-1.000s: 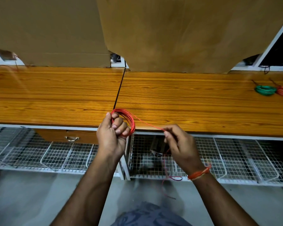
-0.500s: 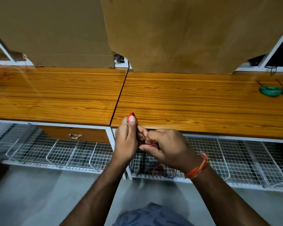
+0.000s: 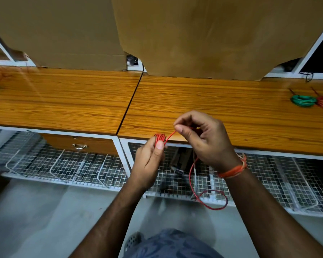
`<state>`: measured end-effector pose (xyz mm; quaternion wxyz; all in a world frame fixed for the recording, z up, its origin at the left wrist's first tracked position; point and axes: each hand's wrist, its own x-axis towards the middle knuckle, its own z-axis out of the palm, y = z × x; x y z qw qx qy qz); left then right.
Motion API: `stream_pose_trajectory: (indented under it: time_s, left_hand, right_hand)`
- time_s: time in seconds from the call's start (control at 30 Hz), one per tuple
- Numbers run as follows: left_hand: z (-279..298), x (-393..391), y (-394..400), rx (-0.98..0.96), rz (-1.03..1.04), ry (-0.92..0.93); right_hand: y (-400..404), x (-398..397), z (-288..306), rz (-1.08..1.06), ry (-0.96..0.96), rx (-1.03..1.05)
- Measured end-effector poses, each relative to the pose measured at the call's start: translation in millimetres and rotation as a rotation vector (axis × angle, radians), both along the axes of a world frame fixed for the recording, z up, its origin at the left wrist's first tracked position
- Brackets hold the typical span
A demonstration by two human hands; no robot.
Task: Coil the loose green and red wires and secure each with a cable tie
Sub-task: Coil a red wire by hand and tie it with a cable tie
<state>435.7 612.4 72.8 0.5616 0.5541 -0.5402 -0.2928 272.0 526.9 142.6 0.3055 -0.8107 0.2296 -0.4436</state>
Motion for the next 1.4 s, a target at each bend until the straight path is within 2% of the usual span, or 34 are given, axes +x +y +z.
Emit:
stream_pose_trajectory:
  time_s: [0.13, 0.23, 0.33, 0.43, 0.63, 0.87, 1.0, 1.1, 1.2, 1.3, 1.4]
  left_hand:
    - [-1, -17, 3, 0.025, -0.070, 0.037]
    - [3, -27, 7, 0.023, -0.101, 0.121]
    - [10, -37, 7, 0.041, -0.141, 0.280]
    - [15, -44, 3, 0.065, -0.227, 0.484]
    - [17, -39, -6, 0.137, -0.374, 0.774]
    - [26, -16, -18, 0.235, -0.467, 0.866]
    - [30, 5, -32, 0.238, -0.540, 0.837]
    - [33, 19, -44, 0.247, -0.491, 0.865]
    - [32, 38, -58, 0.262, -0.373, 1.084]
    - [33, 67, -70, 0.233, -0.275, 1.268]
    - [34, 90, -78, 0.187, -0.213, 1.310]
  right_hand:
    - [-12, -11, -22, -0.066, -0.057, 0.027]
    - [-14, -19, -40, -0.109, 0.019, 0.050]
    - [-7, -21, -56, -0.096, 0.126, 0.099]
    - [-1, -22, -66, -0.053, 0.153, 0.113]
    - [-5, -23, -72, -0.111, 0.258, -0.001]
    - [-13, -4, -76, -0.218, 0.279, -0.086]
    - [-18, 12, -73, -0.197, 0.241, -0.004]
    - [-22, 26, -70, -0.143, 0.242, 0.145]
    - [-23, 41, -75, -0.123, 0.333, 0.239]
    - [-20, 54, -78, -0.062, 0.544, 0.352]
    - [-9, 66, -74, 0.007, 0.753, 0.427]
